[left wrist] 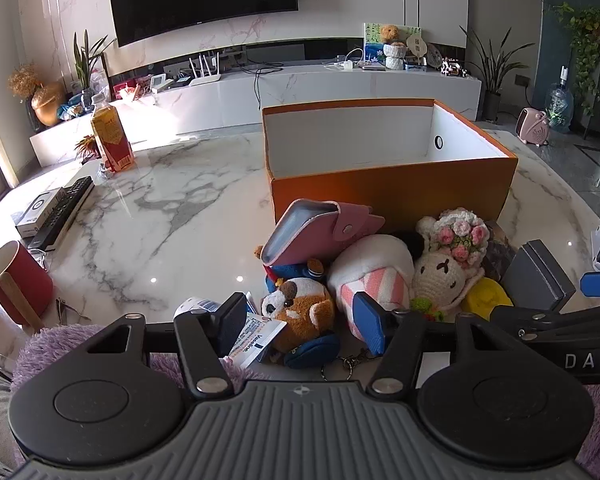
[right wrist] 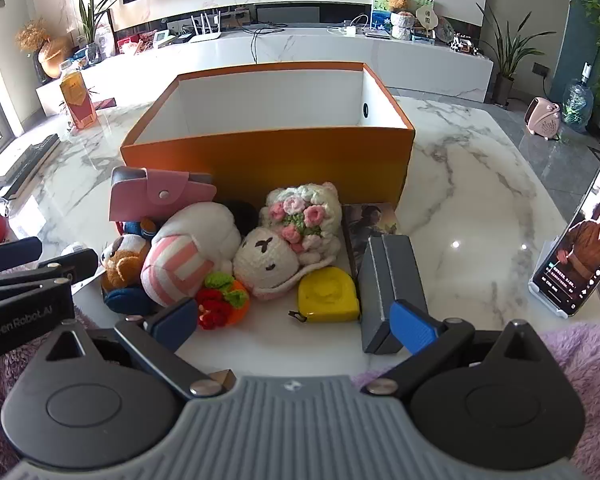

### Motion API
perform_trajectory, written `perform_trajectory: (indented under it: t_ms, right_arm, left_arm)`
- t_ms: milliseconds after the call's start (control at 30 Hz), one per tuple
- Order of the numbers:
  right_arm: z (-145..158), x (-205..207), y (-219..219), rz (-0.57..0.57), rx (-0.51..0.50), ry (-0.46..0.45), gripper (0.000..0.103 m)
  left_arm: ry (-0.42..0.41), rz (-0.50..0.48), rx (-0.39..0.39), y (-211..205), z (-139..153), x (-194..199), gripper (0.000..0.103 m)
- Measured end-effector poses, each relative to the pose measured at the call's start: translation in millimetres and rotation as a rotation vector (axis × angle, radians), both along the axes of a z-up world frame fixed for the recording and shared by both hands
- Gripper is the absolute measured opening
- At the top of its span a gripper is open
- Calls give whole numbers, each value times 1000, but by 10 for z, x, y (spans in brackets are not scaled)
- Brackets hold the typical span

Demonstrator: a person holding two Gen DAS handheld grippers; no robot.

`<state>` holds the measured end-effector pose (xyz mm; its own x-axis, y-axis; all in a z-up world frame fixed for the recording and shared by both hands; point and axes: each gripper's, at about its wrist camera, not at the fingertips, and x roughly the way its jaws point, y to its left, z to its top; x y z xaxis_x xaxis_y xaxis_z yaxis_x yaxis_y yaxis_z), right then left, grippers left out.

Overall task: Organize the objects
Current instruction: 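Move both grippers toward the pile of plush toys in front of the box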

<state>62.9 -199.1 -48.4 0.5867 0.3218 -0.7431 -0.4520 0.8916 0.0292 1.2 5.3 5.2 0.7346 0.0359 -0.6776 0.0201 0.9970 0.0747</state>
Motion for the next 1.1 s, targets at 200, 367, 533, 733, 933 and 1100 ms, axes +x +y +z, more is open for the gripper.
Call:
perform_trajectory:
  t_ms: [200,367,533,733,933,1100]
  right_arm:
    - [0,0,6,2,-2,6,102]
    - [-4,3,5,22,-5,6,102]
    - [-25,10,8,19,-9,14,102]
    - [-25,4,29,27,-14,18,102]
    - [-25,2,36,32,-17,20,102]
    - [-28,0,39,33,-19,23,102]
  left_arm:
    - [4,-8,17,-36,-12,-7,70]
    - [11,-10,25,-39,-25,-1,70]
    - [11,-9,30,-36,-29,-3,70]
    - [15,-10,33,-36,-30,-8,70]
    - [22,-14,39,-34,-28,-9,70]
    - [25,-11,40,-38,-27,-10,70]
